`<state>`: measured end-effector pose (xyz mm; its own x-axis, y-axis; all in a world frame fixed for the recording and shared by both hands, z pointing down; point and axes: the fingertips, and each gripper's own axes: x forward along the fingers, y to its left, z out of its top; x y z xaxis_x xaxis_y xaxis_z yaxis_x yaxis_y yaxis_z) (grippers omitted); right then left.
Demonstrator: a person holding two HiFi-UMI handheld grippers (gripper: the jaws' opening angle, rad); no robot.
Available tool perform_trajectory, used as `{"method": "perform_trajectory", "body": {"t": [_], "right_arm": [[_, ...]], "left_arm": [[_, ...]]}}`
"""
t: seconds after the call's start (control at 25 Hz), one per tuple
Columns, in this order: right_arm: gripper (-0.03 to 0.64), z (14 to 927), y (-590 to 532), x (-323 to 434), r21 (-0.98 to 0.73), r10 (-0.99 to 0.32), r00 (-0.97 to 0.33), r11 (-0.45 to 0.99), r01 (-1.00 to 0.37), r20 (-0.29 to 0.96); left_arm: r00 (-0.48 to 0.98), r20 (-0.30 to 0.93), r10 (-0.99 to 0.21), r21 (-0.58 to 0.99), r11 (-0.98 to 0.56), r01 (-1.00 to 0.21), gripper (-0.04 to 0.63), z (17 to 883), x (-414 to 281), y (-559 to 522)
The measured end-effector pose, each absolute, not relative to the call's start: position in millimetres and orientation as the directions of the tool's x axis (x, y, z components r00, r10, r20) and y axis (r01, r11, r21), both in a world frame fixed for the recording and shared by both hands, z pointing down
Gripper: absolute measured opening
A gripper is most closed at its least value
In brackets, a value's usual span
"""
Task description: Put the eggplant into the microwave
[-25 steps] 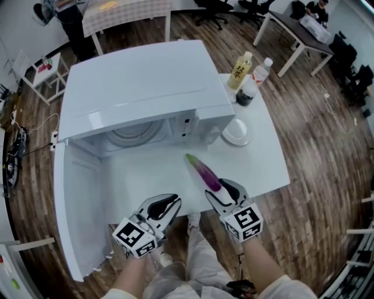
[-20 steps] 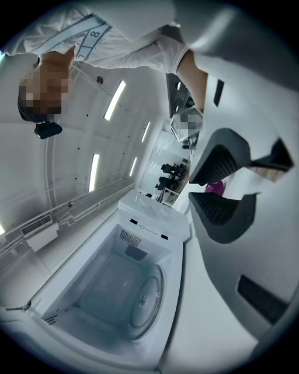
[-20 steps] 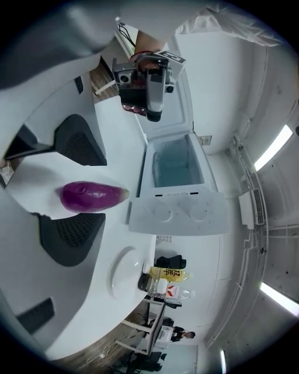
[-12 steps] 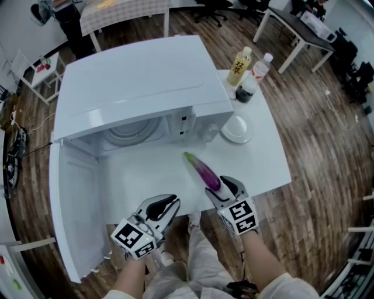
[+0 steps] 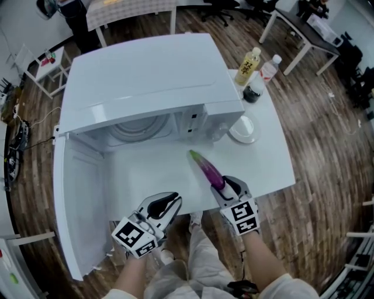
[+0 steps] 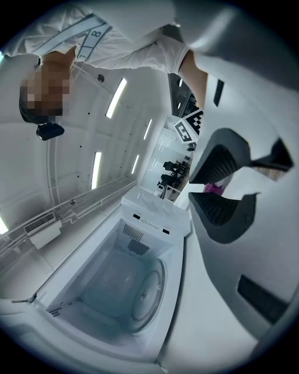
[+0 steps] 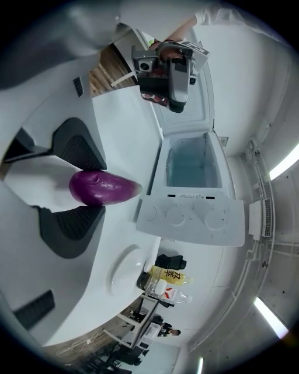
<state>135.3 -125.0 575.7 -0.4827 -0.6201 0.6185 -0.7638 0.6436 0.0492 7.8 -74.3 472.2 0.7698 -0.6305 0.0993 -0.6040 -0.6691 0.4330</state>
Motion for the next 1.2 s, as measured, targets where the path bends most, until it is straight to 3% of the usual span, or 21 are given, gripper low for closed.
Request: {"method": "perform_trajectory", "body": {"t": [0.68,1.2], "right_arm": [[0.209,533.2,-117.8,58.9,-0.027,-0.567,-0.645,0.74,-0.672,0.512],[0.209,502.9,-180.1,-14.5,0.0,-0.56,-0.689,0.776,-0.631,0.46]], "left_arm": [[0.713,0.079,-0.696,0.449,-0.614,-0.649,0.038,473.0,-30.0,-73.6],[0.638,0.041,-0.769,0.424,-0.564,-0.708,0.042,470.5,-65.2,-96.2]]}}
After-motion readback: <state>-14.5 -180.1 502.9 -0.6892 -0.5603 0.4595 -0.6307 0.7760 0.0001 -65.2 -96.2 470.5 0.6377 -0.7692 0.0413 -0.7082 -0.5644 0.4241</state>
